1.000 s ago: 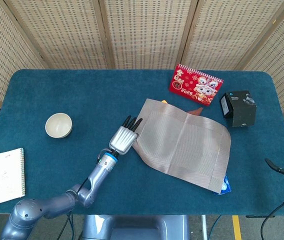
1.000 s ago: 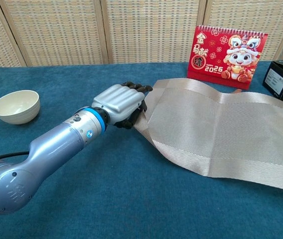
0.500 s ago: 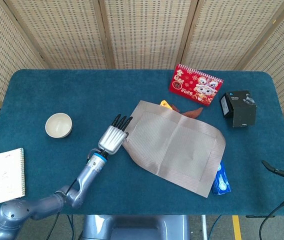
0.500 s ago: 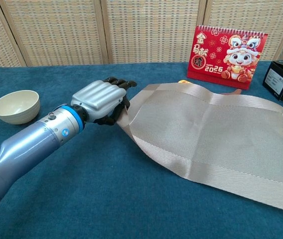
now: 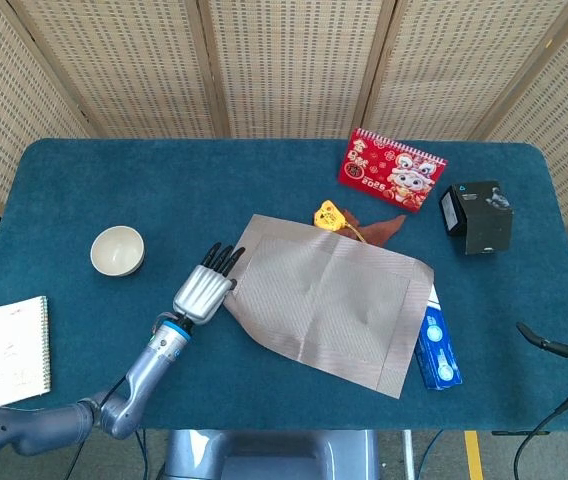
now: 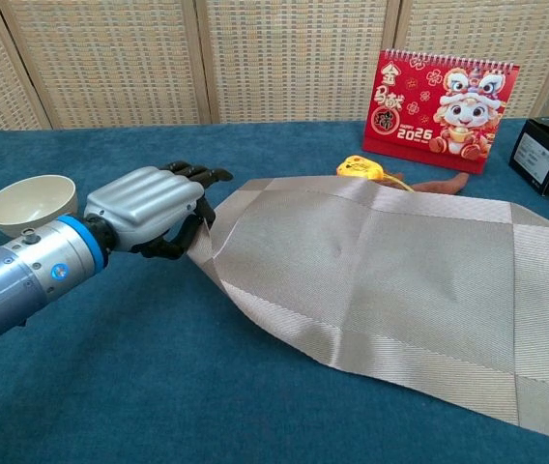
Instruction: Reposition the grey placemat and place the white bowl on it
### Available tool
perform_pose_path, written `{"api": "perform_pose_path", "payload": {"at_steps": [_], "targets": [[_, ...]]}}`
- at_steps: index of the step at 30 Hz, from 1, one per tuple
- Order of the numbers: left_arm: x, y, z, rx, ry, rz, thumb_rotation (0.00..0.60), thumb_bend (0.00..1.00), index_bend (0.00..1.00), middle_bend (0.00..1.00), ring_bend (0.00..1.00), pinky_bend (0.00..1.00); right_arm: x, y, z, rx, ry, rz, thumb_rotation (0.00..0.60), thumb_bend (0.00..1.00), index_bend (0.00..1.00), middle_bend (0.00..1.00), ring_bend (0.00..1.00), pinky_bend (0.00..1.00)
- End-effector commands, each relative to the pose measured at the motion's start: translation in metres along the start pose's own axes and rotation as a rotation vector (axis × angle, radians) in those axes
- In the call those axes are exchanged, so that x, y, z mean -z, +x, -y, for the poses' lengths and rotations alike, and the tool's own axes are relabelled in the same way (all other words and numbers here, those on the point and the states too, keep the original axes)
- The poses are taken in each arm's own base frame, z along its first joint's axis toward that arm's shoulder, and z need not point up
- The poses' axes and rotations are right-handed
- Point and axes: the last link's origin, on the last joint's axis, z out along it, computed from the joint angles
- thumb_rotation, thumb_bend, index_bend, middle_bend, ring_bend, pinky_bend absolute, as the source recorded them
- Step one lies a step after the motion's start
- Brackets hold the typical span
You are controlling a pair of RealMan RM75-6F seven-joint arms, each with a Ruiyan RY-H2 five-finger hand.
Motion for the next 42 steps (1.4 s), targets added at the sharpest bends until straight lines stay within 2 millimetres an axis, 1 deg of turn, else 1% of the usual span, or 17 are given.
{"api": "perform_pose_path", "payload": {"at_steps": [1,9,16,26,28,30,31,32,34,35,37,42], "targets": [[0.021,-0.001,0.005,-0.014,0.016,0.045,0.6,0.62,0.7,0.0,0.0,0.0,0.0,-0.001,0.0,0.001,0.001,0.003,0.6,0.14,0.0,0.0,0.0,0.0],[0.056,0.002,-0.006,0.045,0.003,0.153,0.6,0.62,0.7,0.0,0.0,0.0,0.003,-0.005,0.003,0.008,0.009,0.013,0.6,0.14,0.0,0.0,0.0,0.0],[0.08,0.011,-0.015,0.051,-0.036,0.17,0.6,0.62,0.7,0.0,0.0,0.0,0.004,-0.006,0.003,0.011,0.007,0.017,0.6,0.14,0.0,0.0,0.0,0.0],[0.096,0.013,-0.02,0.062,-0.06,0.181,0.6,0.62,0.68,0.0,0.0,0.0,0.005,-0.008,0.004,0.009,0.014,0.027,0.6,0.14,0.0,0.0,0.0,0.0],[0.098,0.013,-0.022,0.065,-0.068,0.182,0.6,0.6,0.63,0.0,0.0,0.0,0.005,-0.009,0.005,0.01,0.016,0.027,0.6,0.14,0.0,0.0,0.0,0.0],[0.1,0.013,-0.023,0.069,-0.077,0.184,0.6,0.51,0.49,0.0,0.0,0.0,0.006,-0.009,0.005,0.011,0.016,0.028,0.6,0.14,0.0,0.0,0.0,0.0],[0.102,0.014,-0.022,0.073,-0.08,0.183,0.6,0.44,0.39,0.0,0.0,0.0,0.005,-0.009,0.005,0.011,0.016,0.028,0.6,0.14,0.0,0.0,0.0,0.0],[0.104,0.014,-0.021,0.076,-0.082,0.182,0.6,0.4,0.28,0.0,0.0,0.0,0.005,-0.009,0.005,0.012,0.018,0.028,0.6,0.14,0.0,0.0,0.0,0.0],[0.107,0.015,-0.019,0.09,-0.08,0.177,0.6,0.34,0.14,0.0,0.0,0.0,0.006,-0.01,0.005,0.012,0.019,0.028,0.6,0.14,0.0,0.0,0.0,0.0],[0.108,0.016,-0.018,0.098,-0.077,0.175,0.6,0.32,0.09,0.0,0.0,0.0,0.006,-0.01,0.005,0.013,0.019,0.029,0.6,0.14,0.0,0.0,0.0,0.0],[0.11,0.016,-0.016,0.107,-0.072,0.171,0.6,0.31,0.05,0.0,0.0,0.0,0.006,-0.01,0.005,0.014,0.02,0.029,0.6,0.14,0.0,0.0,0.0,0.0],[0.122,0.021,-0.008,0.159,-0.042,0.16,0.6,0.31,0.04,0.0,0.0,0.0,0.006,-0.011,0.006,0.018,0.024,0.032,0.6,0.14,0.0,0.0,0.0,0.0]]}}
